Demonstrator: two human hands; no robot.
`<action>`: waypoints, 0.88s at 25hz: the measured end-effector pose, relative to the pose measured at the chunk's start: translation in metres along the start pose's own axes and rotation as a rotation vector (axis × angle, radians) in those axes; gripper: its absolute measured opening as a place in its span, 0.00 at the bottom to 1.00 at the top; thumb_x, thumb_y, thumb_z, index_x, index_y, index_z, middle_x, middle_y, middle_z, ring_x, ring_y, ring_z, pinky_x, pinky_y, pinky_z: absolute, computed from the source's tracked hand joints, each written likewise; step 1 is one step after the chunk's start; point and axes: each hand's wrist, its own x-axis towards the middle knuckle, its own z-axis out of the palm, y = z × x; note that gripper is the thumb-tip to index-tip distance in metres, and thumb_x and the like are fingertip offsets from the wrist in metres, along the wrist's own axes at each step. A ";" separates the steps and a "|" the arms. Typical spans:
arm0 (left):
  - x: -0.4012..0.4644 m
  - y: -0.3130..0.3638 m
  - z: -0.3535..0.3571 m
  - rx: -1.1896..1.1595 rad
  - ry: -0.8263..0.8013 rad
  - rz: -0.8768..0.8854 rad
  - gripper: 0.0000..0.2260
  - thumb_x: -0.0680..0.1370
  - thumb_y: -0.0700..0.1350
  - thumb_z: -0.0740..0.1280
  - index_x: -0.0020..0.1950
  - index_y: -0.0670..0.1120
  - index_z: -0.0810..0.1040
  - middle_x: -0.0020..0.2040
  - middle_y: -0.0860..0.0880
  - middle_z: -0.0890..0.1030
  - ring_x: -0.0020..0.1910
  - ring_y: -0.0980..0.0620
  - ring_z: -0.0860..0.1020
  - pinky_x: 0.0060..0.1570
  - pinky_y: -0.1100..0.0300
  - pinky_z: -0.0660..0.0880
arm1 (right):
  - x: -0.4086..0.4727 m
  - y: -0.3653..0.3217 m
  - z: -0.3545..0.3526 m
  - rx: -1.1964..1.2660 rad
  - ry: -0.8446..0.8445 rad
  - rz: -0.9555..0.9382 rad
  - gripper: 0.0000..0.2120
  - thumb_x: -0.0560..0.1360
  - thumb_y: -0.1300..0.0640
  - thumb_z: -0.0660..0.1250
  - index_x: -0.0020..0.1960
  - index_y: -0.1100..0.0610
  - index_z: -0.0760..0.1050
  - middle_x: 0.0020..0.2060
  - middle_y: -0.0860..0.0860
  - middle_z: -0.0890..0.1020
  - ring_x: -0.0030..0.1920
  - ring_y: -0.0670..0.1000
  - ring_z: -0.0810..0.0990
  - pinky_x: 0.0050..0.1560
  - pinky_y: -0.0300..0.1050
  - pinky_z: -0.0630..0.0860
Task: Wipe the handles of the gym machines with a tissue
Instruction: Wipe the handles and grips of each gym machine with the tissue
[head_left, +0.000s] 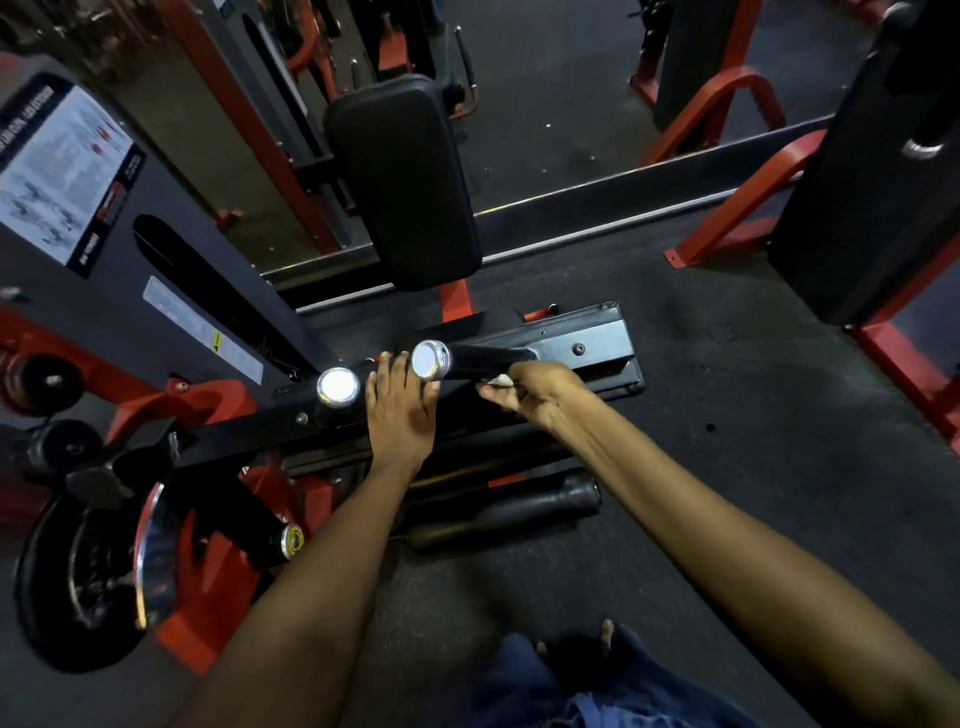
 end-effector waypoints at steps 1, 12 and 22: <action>-0.001 0.001 0.000 0.013 0.003 0.010 0.26 0.82 0.54 0.50 0.69 0.38 0.72 0.70 0.37 0.71 0.73 0.38 0.64 0.71 0.43 0.59 | -0.002 0.002 -0.001 -0.019 -0.029 -0.013 0.07 0.76 0.76 0.53 0.46 0.72 0.69 0.38 0.66 0.75 0.38 0.63 0.79 0.44 0.54 0.80; 0.005 -0.010 -0.008 -0.058 -0.083 0.160 0.24 0.80 0.54 0.52 0.65 0.40 0.77 0.63 0.42 0.79 0.62 0.40 0.77 0.46 0.49 0.79 | -0.042 0.015 0.031 -0.211 0.118 -0.325 0.04 0.74 0.74 0.59 0.42 0.68 0.70 0.35 0.64 0.75 0.31 0.57 0.79 0.37 0.48 0.82; 0.016 -0.061 0.020 -0.186 -0.121 0.470 0.25 0.81 0.61 0.33 0.78 0.59 0.44 0.72 0.53 0.72 0.56 0.51 0.80 0.45 0.54 0.80 | -0.049 0.050 0.041 0.034 0.250 -0.298 0.06 0.77 0.72 0.55 0.45 0.70 0.69 0.27 0.61 0.76 0.35 0.57 0.80 0.41 0.47 0.81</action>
